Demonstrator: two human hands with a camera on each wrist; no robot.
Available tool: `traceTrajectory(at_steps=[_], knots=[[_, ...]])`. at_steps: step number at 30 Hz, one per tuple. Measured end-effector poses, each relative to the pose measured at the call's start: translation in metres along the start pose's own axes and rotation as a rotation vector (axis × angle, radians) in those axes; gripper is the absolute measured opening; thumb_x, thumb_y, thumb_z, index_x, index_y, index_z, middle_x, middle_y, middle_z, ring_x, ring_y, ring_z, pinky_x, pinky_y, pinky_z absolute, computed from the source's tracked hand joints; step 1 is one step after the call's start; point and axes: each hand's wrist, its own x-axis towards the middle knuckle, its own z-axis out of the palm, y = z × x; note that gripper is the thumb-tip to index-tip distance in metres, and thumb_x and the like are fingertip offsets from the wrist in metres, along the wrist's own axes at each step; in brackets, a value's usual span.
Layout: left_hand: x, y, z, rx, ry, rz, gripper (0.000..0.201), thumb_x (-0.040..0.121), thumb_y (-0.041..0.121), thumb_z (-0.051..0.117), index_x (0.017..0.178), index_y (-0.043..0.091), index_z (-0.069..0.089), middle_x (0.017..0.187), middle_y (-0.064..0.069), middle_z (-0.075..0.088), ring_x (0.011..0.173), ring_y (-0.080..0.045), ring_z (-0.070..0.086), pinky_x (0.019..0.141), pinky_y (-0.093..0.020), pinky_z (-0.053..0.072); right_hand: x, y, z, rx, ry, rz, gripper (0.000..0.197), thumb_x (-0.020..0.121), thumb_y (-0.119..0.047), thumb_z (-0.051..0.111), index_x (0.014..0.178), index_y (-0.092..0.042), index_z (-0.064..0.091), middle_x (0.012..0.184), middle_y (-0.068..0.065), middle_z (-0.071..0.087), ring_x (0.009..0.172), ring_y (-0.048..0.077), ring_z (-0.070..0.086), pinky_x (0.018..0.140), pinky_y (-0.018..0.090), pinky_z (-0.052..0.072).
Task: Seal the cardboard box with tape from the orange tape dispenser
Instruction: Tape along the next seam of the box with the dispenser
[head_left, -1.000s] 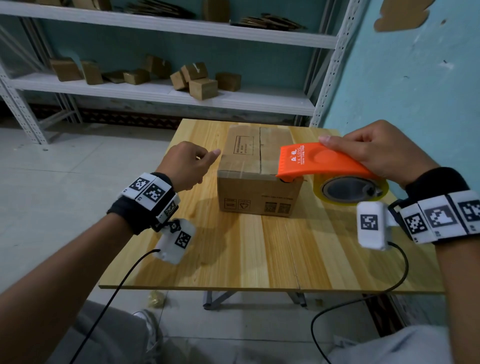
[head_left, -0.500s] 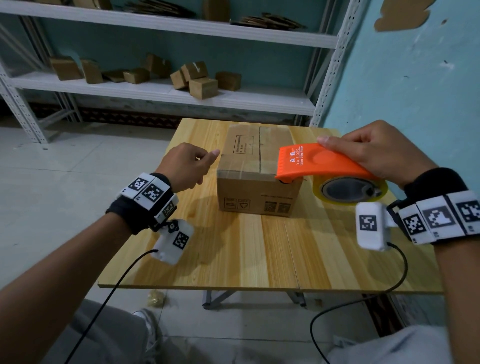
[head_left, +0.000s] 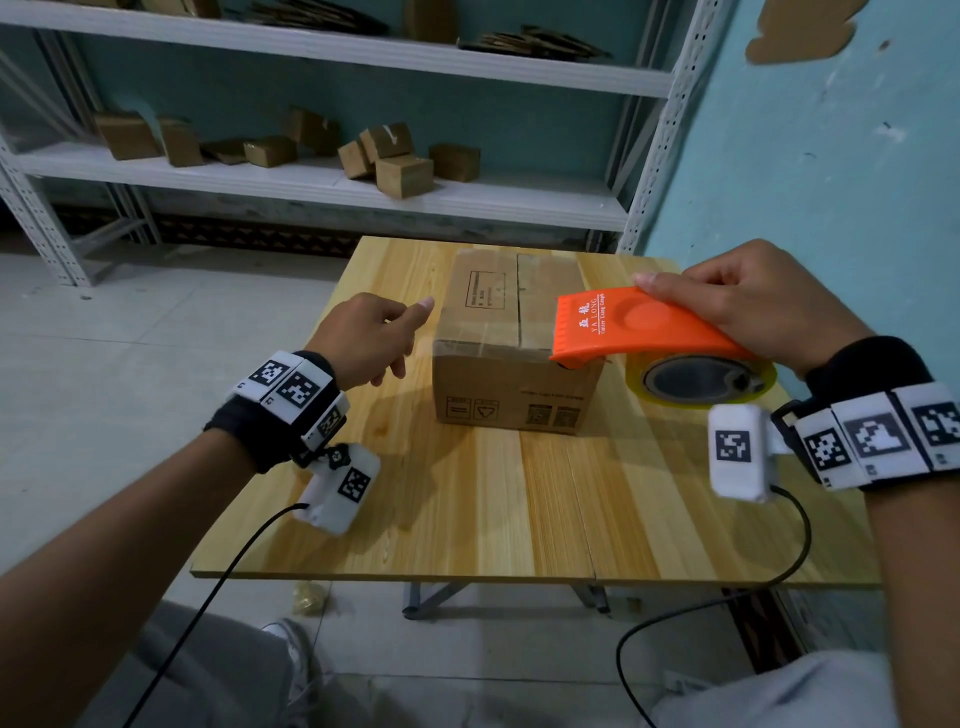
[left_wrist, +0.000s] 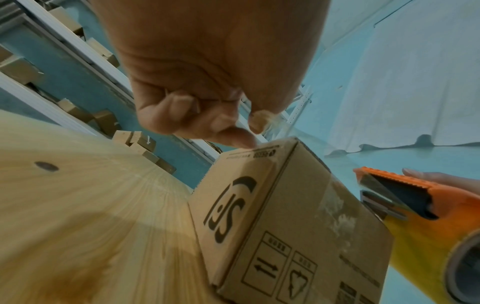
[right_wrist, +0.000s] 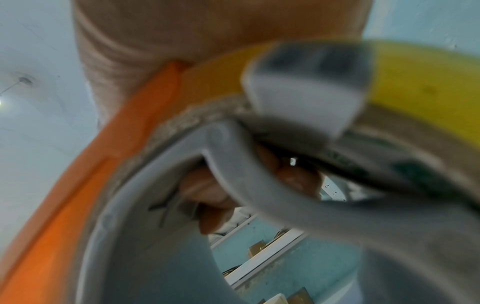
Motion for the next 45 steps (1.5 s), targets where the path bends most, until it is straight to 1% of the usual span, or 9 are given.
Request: traceTrajectory(at_steps=[16,22,25,29,32,34,36,41,45], knots=[[0.005,-0.005,-0.001,-0.122,0.003,-0.044,0.055,0.101,0.047,0.032,0.076,0.008,0.062,0.059,-0.002,0.064,0.040,-0.013,0.046,0.045,-0.026,0.038,0.001,0.001,0.001,0.008,0.011,0.004,0.052,0.084,-0.061,0.060,0.075,-0.013,0.076,0.061,0.003,0.065,0.057,0.013,0.060,0.059,0.025,0.041],[0.007,-0.005,-0.006,-0.123,0.078,-0.049,0.044,0.102,0.041,0.033,0.089,0.011,0.061,0.073,-0.004,0.066,0.054,-0.016,0.054,0.049,-0.027,0.041,0.001,0.001,0.000,0.013,0.012,0.017,0.052,0.083,-0.062,0.060,0.075,-0.013,0.076,0.062,0.003,0.066,0.057,0.013,0.061,0.059,0.025,0.041],[0.009,-0.002,-0.012,-0.134,0.131,-0.016,0.036,0.103,0.037,0.033,0.100,0.012,0.059,0.087,-0.003,0.066,0.070,-0.015,0.061,0.057,-0.030,0.048,0.000,-0.001,0.000,0.017,0.016,0.019,0.050,0.084,-0.060,0.061,0.075,-0.014,0.076,0.061,0.002,0.064,0.057,0.012,0.060,0.058,0.024,0.039],[0.011,0.005,-0.022,-0.015,0.245,0.087,0.028,0.101,0.035,0.039,0.110,0.017,0.059,0.105,0.002,0.063,0.095,-0.018,0.061,0.085,-0.044,0.051,0.000,-0.002,0.000,0.003,0.010,0.011,0.051,0.085,-0.059,0.060,0.076,-0.011,0.076,0.063,0.005,0.065,0.059,0.014,0.060,0.058,0.024,0.039],[0.008,0.020,-0.026,0.064,0.285,0.191,0.025,0.101,0.026,0.040,0.117,0.019,0.058,0.109,0.006,0.053,0.097,-0.013,0.052,0.084,-0.033,0.044,0.000,-0.003,0.000,-0.001,0.004,0.014,0.051,0.086,-0.059,0.060,0.075,-0.012,0.075,0.062,0.004,0.064,0.059,0.014,0.060,0.058,0.023,0.039],[0.003,0.032,-0.026,0.092,0.266,0.265,0.027,0.101,0.021,0.039,0.122,0.019,0.057,0.115,0.003,0.055,0.096,-0.011,0.049,0.080,-0.028,0.040,0.000,-0.003,0.001,-0.001,0.002,0.012,0.051,0.085,-0.059,0.060,0.075,-0.012,0.075,0.063,0.004,0.064,0.058,0.014,0.060,0.058,0.024,0.039],[-0.003,0.040,-0.023,0.140,0.214,0.346,0.032,0.101,0.018,0.039,0.128,0.020,0.055,0.132,0.003,0.054,0.113,-0.013,0.050,0.089,-0.028,0.040,0.001,-0.003,0.002,0.004,0.002,0.011,0.052,0.085,-0.060,0.061,0.075,-0.012,0.076,0.064,0.006,0.066,0.059,0.015,0.061,0.059,0.025,0.041],[-0.029,0.056,-0.003,0.324,-0.088,0.432,0.049,0.101,0.033,0.036,0.149,0.024,0.028,0.158,0.009,0.020,0.144,-0.012,0.019,0.113,-0.030,0.018,0.002,-0.003,0.002,0.003,-0.007,0.020,0.051,0.084,-0.061,0.060,0.076,-0.013,0.075,0.065,0.005,0.066,0.061,0.017,0.063,0.059,0.026,0.042],[-0.039,0.054,0.014,0.480,-0.196,0.474,0.068,0.099,0.047,0.035,0.153,0.018,0.005,0.161,0.003,-0.002,0.147,-0.010,-0.003,0.112,-0.023,-0.001,0.002,-0.003,0.002,0.008,-0.007,0.031,0.049,0.084,-0.061,0.060,0.077,-0.014,0.074,0.065,0.003,0.065,0.062,0.015,0.062,0.059,0.025,0.040]])
